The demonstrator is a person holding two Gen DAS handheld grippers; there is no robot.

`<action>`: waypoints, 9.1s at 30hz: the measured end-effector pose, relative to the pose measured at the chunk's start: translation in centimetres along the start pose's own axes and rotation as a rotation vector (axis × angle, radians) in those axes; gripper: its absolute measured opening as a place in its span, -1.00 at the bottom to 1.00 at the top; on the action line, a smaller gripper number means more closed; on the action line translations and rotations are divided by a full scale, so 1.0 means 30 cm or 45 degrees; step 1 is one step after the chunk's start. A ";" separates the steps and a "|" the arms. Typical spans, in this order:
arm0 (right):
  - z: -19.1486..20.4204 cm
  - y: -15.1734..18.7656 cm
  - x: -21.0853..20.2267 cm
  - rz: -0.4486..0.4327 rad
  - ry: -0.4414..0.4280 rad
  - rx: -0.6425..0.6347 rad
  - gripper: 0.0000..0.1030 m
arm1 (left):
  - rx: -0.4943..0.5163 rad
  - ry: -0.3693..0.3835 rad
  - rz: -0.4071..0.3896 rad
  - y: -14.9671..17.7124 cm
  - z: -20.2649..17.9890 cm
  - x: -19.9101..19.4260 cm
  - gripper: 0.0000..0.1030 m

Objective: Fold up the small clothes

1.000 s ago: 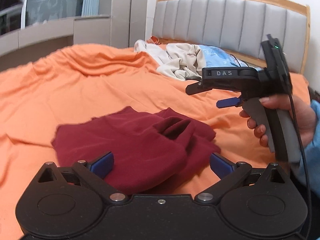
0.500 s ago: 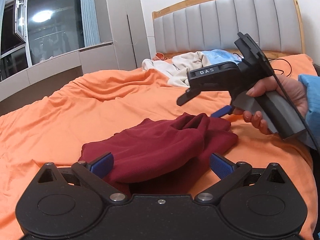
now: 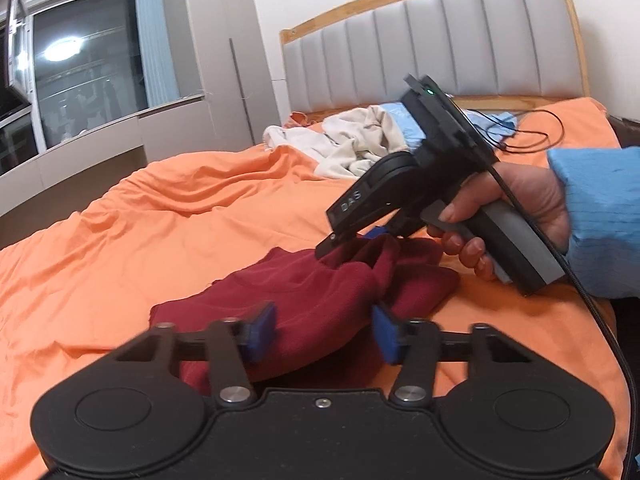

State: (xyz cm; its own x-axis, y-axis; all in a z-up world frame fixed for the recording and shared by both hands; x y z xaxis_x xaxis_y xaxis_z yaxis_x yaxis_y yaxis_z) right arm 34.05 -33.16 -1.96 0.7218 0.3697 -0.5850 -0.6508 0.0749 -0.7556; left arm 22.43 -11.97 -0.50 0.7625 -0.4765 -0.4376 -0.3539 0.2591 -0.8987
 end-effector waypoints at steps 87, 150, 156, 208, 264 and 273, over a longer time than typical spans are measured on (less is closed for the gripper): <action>-0.192 0.012 -0.203 -0.180 0.132 0.032 0.38 | -0.903 -0.081 0.208 0.137 0.364 0.098 0.99; -0.241 0.041 -0.027 0.004 0.054 0.112 0.32 | -0.883 -0.070 0.210 0.141 0.361 0.108 0.99; -0.205 0.044 -0.022 0.010 0.014 0.071 0.10 | -0.882 -0.067 0.221 0.139 0.362 0.117 0.99; -0.046 0.036 -0.119 -0.168 0.154 -0.182 -0.69 | -0.877 -0.065 0.214 -0.025 0.368 0.221 -0.31; 0.342 0.067 0.226 -0.069 0.094 -0.420 -0.05 | -0.655 -0.563 0.234 0.075 0.614 -0.016 -0.14; 0.315 0.061 0.198 -0.082 0.114 -0.366 0.79 | -0.748 -0.594 0.224 0.080 0.636 -0.038 0.56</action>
State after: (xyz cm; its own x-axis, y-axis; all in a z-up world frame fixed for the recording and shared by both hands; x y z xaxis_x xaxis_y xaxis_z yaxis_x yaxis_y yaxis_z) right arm 34.93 -22.07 -4.04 0.7857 0.2890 -0.5469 -0.5187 -0.1740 -0.8371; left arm 31.05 5.23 -1.60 0.7715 -0.0319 -0.6354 -0.6213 -0.2527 -0.7417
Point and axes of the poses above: each gripper's, at about its wrist camera, not at the fingertips, and x roughly the way its jaws point, z to its left, y to its underside, the point moved 1 cm from there along x, roughly the way its jaws point, and after that the axes turned 12 degrees about -x, right-handed, at the moved point
